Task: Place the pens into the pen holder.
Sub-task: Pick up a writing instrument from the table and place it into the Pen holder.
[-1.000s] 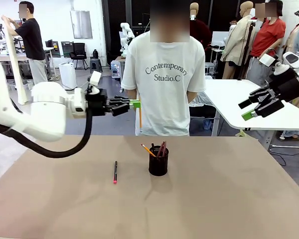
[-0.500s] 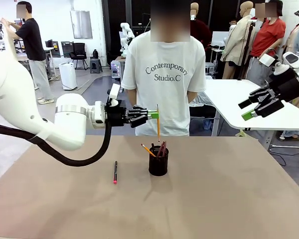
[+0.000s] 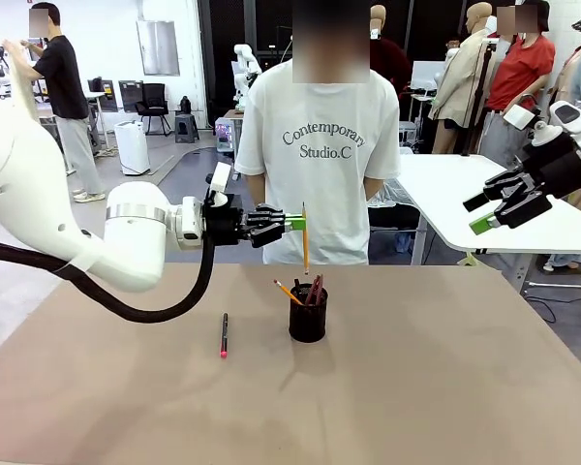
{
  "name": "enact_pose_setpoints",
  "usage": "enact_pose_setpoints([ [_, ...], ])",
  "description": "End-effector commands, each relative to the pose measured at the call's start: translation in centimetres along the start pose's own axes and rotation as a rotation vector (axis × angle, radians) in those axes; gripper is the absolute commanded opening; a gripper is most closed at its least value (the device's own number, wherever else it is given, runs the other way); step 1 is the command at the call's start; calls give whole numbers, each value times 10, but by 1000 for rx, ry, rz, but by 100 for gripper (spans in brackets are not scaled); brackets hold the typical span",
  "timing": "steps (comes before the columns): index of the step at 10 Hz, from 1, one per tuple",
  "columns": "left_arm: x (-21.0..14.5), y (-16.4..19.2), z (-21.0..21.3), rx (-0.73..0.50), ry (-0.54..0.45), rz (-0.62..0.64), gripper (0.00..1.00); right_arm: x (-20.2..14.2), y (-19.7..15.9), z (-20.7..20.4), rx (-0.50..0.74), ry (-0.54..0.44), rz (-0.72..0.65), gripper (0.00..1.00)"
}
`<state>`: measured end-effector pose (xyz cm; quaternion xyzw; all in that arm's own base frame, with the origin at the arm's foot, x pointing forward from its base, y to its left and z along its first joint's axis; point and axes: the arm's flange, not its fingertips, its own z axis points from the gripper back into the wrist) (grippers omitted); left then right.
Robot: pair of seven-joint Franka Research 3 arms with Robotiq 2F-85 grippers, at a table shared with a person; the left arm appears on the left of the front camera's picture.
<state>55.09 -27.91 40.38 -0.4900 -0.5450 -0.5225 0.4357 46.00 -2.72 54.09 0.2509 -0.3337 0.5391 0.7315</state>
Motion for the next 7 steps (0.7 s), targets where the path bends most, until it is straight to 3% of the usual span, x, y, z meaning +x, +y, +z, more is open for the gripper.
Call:
enact_pose_setpoints([
  [1,-9,0,-1,-29,-14,-11,0,2,0,-1,-13,7,7,100],
  [7,-52,-8,-6,-46,-29,5,0,2,0,-1,-13,7,7,100],
])
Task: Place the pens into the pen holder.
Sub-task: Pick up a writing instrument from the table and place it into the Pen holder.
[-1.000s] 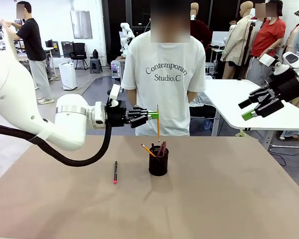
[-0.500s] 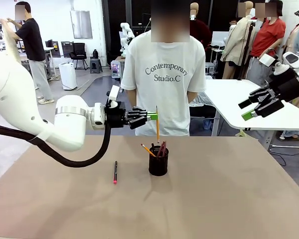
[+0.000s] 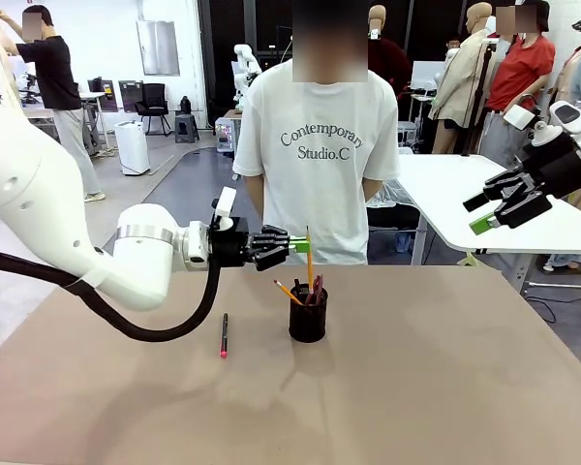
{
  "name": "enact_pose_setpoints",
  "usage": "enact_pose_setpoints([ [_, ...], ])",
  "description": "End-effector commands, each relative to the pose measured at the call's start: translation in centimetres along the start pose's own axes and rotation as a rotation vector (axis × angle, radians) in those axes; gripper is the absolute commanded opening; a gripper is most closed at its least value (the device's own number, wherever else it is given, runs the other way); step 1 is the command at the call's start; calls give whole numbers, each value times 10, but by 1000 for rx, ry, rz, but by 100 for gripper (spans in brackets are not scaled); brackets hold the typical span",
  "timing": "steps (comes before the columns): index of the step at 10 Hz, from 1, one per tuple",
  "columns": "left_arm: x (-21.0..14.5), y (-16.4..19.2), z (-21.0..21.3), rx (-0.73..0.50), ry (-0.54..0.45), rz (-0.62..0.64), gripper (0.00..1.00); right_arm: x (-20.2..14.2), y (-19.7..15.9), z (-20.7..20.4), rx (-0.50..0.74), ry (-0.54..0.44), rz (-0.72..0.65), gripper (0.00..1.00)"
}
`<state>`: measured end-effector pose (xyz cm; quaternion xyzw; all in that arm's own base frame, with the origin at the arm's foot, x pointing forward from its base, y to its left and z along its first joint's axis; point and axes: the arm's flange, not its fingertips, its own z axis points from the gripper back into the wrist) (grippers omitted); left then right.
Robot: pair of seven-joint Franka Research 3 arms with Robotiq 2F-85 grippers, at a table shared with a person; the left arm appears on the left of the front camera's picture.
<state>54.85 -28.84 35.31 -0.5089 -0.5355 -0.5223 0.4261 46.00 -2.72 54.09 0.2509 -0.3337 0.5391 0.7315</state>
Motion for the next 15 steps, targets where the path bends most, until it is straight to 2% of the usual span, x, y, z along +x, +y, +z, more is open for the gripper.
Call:
enact_pose_setpoints([
  [1,-8,-1,-1,-2,0,-22,0,2,0,-1,-13,7,7,100],
  [7,-41,15,5,-16,4,-69,0,2,0,-1,-13,7,7,100],
  [10,-48,14,4,-21,11,-42,0,2,0,-1,-13,7,7,100],
  [12,-58,7,-2,-44,8,-2,38,2,0,-1,-13,7,7,100],
  [15,-46,12,5,1,18,-18,96,2,0,-1,-13,7,7,100],
])
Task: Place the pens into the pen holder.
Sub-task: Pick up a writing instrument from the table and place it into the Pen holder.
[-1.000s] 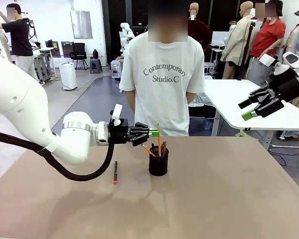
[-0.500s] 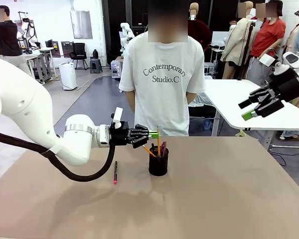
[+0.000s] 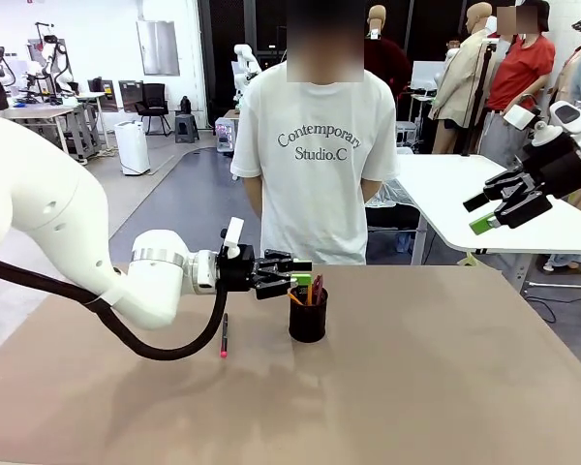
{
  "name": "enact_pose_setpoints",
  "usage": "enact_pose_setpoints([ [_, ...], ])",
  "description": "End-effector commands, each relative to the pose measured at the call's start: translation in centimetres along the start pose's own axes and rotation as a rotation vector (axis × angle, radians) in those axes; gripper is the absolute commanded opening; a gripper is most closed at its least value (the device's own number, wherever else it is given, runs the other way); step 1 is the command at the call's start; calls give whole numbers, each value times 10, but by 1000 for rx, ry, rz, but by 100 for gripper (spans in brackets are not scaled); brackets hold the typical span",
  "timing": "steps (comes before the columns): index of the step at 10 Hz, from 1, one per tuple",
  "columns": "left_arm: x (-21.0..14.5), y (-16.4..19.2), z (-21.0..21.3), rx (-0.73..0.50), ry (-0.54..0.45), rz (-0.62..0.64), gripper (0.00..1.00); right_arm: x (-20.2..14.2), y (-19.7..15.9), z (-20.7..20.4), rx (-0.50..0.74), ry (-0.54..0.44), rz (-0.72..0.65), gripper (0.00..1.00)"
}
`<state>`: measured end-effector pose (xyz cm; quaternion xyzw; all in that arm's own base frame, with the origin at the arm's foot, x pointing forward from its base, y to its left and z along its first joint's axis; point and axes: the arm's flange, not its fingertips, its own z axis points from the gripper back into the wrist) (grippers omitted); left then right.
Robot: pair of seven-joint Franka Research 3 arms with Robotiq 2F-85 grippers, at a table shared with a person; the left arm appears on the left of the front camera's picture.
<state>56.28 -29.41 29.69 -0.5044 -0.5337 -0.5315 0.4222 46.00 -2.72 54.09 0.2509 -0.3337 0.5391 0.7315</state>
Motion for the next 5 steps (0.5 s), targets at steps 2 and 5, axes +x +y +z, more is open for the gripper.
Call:
enact_pose_setpoints([
  [2,29,8,10,39,39,-17,100,2,0,-1,-13,7,7,100],
  [5,70,3,25,42,129,-26,100,2,0,-1,-13,7,7,100],
])
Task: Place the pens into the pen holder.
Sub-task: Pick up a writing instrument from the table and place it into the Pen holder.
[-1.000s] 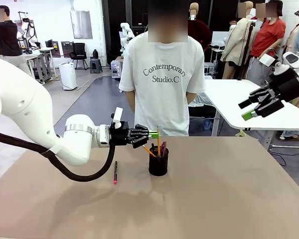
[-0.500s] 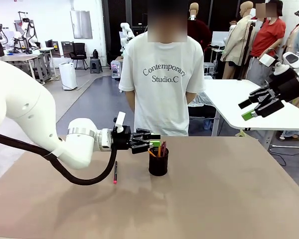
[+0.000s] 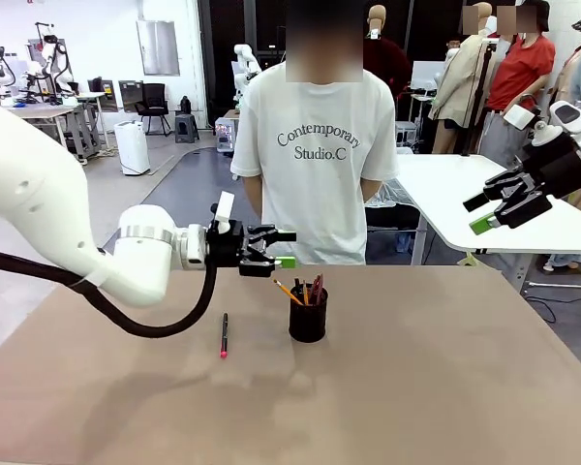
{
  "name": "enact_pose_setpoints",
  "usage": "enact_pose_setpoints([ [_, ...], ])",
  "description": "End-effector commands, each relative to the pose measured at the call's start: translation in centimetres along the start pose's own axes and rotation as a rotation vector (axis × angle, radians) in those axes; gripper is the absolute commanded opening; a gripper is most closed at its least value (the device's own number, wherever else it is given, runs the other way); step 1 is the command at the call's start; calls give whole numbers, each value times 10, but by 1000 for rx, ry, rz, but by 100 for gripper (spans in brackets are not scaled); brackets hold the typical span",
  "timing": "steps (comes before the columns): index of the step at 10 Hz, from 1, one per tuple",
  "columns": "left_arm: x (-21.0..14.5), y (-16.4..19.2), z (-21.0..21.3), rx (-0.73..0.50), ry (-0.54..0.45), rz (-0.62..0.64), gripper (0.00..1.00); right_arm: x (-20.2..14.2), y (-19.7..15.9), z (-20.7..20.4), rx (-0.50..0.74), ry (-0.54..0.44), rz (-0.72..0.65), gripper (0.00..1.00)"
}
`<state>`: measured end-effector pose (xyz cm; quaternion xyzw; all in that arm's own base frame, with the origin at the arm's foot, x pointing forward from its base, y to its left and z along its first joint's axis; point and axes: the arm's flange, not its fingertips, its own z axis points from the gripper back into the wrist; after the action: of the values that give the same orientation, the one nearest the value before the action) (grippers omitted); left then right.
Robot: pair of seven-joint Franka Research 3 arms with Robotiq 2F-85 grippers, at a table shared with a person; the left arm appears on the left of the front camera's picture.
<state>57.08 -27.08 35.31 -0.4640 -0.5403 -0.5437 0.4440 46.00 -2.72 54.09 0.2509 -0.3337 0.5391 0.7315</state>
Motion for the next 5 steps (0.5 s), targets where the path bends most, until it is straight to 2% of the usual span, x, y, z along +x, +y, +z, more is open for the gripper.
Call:
enact_pose_setpoints([
  [1,25,-12,11,-24,82,39,100,2,0,-1,-13,7,7,100],
  [2,34,-14,12,-27,139,46,100,2,0,-1,-13,7,7,100],
  [3,41,-14,13,-41,153,42,100,2,0,-1,-13,7,7,100],
  [4,26,-5,9,-11,77,19,100,2,0,-1,-13,7,7,100],
  [5,26,-5,9,-11,77,19,100,2,0,-1,-13,7,7,100],
])
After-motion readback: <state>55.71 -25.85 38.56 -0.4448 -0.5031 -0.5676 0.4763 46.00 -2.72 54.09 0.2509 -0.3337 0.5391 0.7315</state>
